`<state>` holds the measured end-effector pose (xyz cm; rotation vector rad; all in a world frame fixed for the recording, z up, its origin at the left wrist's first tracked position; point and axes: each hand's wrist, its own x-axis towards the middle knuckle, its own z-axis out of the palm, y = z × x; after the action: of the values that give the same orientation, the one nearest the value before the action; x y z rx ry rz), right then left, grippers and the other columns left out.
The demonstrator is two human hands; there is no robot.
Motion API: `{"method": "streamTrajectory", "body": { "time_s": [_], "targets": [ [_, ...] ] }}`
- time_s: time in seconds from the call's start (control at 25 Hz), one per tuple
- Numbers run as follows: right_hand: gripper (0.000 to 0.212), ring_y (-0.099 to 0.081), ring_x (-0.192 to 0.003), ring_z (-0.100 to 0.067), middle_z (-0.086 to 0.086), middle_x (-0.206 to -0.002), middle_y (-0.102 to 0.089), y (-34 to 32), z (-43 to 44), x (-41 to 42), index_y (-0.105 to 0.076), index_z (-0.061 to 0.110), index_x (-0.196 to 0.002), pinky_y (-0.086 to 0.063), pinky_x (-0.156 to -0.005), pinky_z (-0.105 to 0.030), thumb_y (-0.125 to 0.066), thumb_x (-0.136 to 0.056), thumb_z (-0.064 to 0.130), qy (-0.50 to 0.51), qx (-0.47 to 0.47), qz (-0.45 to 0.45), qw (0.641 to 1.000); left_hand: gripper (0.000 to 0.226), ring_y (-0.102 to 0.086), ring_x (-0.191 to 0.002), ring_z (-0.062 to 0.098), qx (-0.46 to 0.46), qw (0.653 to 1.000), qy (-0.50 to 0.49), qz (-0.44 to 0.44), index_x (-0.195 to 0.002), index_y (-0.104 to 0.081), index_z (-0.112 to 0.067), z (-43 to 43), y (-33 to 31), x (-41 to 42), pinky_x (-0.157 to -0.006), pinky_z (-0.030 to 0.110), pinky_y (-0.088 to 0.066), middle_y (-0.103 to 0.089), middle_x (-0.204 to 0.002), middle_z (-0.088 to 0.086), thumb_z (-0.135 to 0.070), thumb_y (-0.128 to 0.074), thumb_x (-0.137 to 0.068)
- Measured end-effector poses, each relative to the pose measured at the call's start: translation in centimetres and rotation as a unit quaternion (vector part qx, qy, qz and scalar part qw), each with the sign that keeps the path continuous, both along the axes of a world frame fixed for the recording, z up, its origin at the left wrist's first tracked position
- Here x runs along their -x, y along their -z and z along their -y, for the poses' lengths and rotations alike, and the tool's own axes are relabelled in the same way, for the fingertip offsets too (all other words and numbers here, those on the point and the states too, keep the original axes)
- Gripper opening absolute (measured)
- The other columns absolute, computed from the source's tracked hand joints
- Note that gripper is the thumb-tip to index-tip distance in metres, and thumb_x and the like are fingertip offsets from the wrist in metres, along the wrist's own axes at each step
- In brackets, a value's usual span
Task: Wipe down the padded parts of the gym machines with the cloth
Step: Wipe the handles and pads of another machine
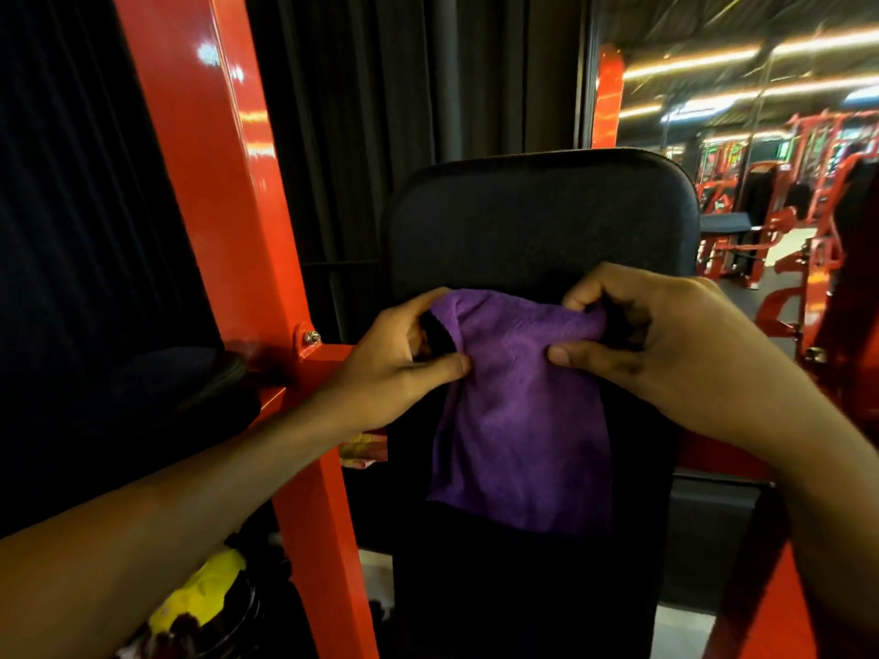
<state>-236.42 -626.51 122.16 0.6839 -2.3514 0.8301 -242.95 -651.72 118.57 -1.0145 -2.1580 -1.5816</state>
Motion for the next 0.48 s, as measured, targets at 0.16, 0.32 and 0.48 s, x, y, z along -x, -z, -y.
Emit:
{"method": "streamTrajectory", "body": {
  "time_s": [0.16, 0.32, 0.48],
  "targets": [
    [0.025, -0.069, -0.081, -0.009, 0.014, -0.088, -0.071, 0.7, -0.1, 0.4, -0.064, 0.039, -0.097, -0.058, -0.08, -0.045, -0.076, -0.077, 0.049, 0.006, 0.013, -0.009, 1.0, 0.046, -0.065, -0.104, -0.004, 0.007, 1.0, 0.009, -0.02, -0.114, -0.059, -0.022, -0.2, -0.4, -0.4, -0.091, 0.014, -0.047, -0.073, -0.103, -0.022, 0.0, -0.069, -0.074],
    [0.024, -0.066, -0.083, -0.011, 0.014, -0.089, -0.071, 2.1, 0.6, 1.0, -0.061, 0.039, -0.095, -0.055, -0.08, -0.04, -0.079, -0.08, 0.047, 0.053, 0.026, -0.083, 0.995, 0.049, -0.064, -0.103, -0.008, -0.001, 1.0, 0.008, -0.024, -0.114, -0.058, -0.023, -0.6, -0.5, -0.6, -0.091, 0.012, -0.046, -0.073, -0.101, -0.026, -0.003, -0.069, -0.071],
    [0.024, -0.062, -0.079, -0.009, 0.016, -0.084, -0.066, 2.5, 1.6, 0.6, -0.058, 0.038, -0.093, -0.046, -0.073, -0.029, -0.081, -0.084, 0.038, 0.1, 0.034, -0.101, 0.989, 0.052, -0.065, -0.107, -0.004, -0.034, 0.999, -0.012, -0.016, -0.118, -0.059, -0.026, -0.4, 0.8, -0.6, -0.098, 0.017, -0.048, -0.074, -0.105, -0.023, -0.008, -0.071, -0.071]
  ]
}}
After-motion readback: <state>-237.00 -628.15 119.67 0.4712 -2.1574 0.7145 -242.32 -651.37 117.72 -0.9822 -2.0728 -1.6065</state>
